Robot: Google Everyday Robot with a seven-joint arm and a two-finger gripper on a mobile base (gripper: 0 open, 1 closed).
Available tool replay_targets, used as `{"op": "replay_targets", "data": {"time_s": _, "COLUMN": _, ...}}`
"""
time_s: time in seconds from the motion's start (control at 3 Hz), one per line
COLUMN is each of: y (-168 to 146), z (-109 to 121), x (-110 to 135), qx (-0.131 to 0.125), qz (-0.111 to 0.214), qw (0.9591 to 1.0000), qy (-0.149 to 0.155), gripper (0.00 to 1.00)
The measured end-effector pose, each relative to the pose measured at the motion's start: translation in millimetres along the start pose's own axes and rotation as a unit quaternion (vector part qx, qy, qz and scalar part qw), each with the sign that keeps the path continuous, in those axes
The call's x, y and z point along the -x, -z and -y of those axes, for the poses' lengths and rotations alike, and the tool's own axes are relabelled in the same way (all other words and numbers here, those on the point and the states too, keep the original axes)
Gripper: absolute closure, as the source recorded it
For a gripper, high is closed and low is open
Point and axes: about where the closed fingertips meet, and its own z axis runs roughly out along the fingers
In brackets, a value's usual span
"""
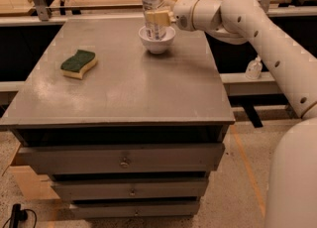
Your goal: Place blue plastic bottle into white bowl
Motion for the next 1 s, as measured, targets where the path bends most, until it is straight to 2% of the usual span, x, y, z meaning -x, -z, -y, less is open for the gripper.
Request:
{"op": "replay_targets", "data": {"time_s": 0.33, "y": -6, "z": 5, "x": -21, "qx": -0.002, "qz": -0.008, "qw": 0.9998, "qy": -0.017, "gripper": 0.51}}
{"op": "replay_targets", "data": {"time_s": 1.0, "y": -9, "z": 5, "x": -41, "qx": 0.0, "qz": -0.026, "qw": 0.9989, "qy": -0.038, "gripper": 0.04}}
